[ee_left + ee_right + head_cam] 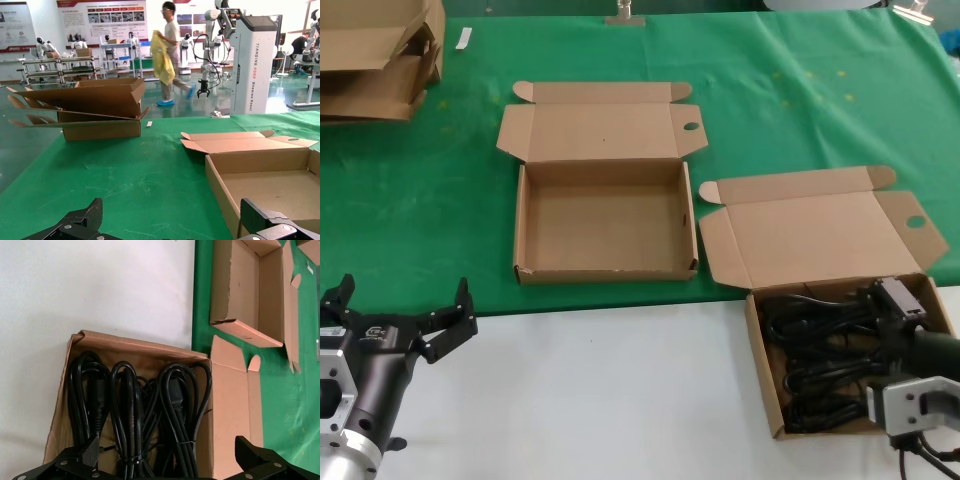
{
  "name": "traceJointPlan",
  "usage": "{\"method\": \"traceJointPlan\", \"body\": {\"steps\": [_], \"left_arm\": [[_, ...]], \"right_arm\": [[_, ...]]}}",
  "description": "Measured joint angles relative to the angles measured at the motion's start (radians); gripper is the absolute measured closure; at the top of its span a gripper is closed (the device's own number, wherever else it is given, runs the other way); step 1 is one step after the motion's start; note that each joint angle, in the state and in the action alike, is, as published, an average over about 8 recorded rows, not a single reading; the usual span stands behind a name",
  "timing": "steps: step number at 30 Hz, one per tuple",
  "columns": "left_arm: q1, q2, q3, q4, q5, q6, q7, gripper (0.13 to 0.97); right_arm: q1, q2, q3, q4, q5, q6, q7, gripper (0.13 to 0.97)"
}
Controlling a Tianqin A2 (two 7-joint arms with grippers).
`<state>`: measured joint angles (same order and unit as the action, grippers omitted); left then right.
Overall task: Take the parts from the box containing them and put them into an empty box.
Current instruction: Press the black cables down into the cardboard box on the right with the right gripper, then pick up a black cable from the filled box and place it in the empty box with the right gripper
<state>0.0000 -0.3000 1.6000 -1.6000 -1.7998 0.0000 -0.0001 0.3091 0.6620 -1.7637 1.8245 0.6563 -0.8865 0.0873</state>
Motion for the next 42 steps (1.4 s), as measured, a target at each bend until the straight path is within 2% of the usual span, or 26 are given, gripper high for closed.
{"method": "traceJointPlan", "body": {"steps": [12, 20, 24, 32, 33, 41, 42], "left_arm": [[0.0, 0.0, 0.0, 0.0, 0.0, 0.0, 0.0, 0.132], [0.0, 0.0, 0.0, 0.0, 0.0, 0.0, 0.0, 0.132], [0.0, 0.0, 0.0, 0.0, 0.0, 0.0, 0.0, 0.132], [0.0, 0.0, 0.0, 0.0, 0.0, 0.0, 0.0, 0.132], [0.0, 0.0, 0.0, 0.0, 0.0, 0.0, 0.0, 0.132], [0.0, 0.0, 0.0, 0.0, 0.0, 0.0, -0.001, 0.132], [0.0, 0.0, 0.0, 0.0, 0.0, 0.0, -0.001, 0.132]], "right_arm": [[-0.014, -0.04, -0.007, -0.026, -0.04, 0.006, -0.018, 0.19], [-0.006, -0.058, -0.012, -0.066, -0.036, 0.032, -0.046, 0.312], [0.002, -0.064, -0.016, -0.083, -0.029, 0.041, -0.058, 0.312], [0.014, -0.087, -0.024, -0.102, -0.024, 0.05, -0.066, 0.499], [0.015, -0.091, -0.024, -0.102, -0.024, 0.049, -0.065, 0.499], [0.028, -0.122, -0.033, -0.096, -0.028, 0.039, -0.052, 0.707], [0.028, -0.125, -0.034, -0.095, -0.029, 0.038, -0.051, 0.707]]}}
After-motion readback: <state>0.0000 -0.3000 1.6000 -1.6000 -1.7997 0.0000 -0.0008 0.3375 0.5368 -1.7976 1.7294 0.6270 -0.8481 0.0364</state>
